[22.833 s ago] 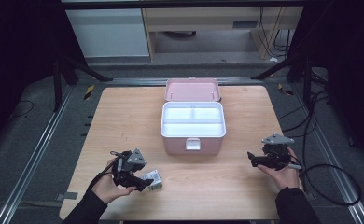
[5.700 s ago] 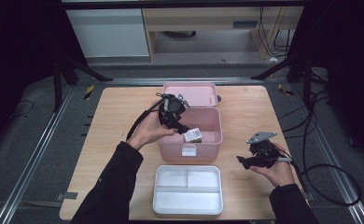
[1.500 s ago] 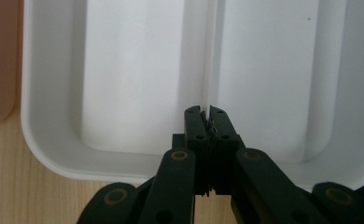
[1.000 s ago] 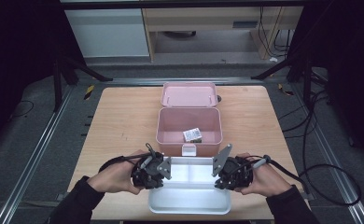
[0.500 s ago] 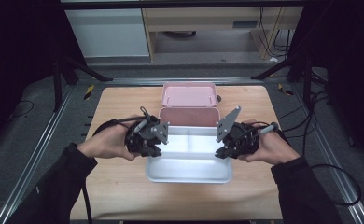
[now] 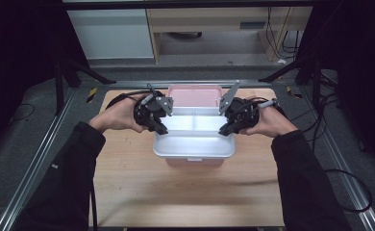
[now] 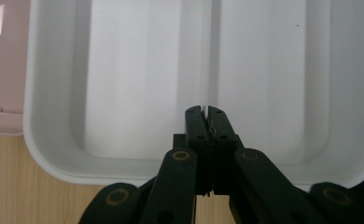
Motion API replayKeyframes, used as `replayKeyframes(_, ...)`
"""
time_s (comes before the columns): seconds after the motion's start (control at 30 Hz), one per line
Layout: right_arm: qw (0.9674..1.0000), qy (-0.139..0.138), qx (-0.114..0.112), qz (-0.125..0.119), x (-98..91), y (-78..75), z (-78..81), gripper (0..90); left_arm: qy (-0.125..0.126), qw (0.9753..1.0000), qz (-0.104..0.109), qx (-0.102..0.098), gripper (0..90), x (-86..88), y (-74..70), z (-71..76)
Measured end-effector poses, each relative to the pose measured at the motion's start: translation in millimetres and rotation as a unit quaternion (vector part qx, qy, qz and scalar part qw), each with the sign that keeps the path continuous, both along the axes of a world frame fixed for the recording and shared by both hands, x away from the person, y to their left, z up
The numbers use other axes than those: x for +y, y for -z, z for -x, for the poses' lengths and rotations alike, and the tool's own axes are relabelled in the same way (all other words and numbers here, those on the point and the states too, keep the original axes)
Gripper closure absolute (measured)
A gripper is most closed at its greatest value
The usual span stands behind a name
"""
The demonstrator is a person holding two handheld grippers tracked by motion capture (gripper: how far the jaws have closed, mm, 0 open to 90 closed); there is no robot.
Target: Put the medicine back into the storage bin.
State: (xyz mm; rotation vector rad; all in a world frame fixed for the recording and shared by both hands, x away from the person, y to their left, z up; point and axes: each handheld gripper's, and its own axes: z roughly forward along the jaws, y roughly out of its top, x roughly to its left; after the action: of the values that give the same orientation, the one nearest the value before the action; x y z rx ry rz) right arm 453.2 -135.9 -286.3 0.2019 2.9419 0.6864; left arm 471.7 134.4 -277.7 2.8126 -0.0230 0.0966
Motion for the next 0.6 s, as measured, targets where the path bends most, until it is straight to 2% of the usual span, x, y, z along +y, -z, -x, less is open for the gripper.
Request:
replayKeyframes(0.07, 1.0000, 0.003, 0.001, 0.003, 0.5, 2.4, -9.5, 87.4, -0.002, 1.0000, -0.004, -0.001, 88.9, -1.1, 2.7, -10.3)
replayKeyframes(0.3, 1.0000, 0.008, -0.002, 0.004, -1.8, 15.5, -35.6, 87.7, -0.013, 0.9999, 0.003, 0.005, 88.1, -3.8, 18.6, -41.3)
replayKeyframes(0.37, 0.9999, 0.011, -0.004, 0.006, -2.1, 19.8, -41.8, 87.7, -0.013, 0.9999, -0.004, 0.005, 87.9, -5.8, 22.3, -47.4)
replayKeyframes(0.6, 0.9999, 0.013, 0.004, 0.007, -3.7, 35.8, -59.4, 87.2, -0.018, 0.9997, -0.006, 0.016, 88.0, -7.0, 38.5, -61.2)
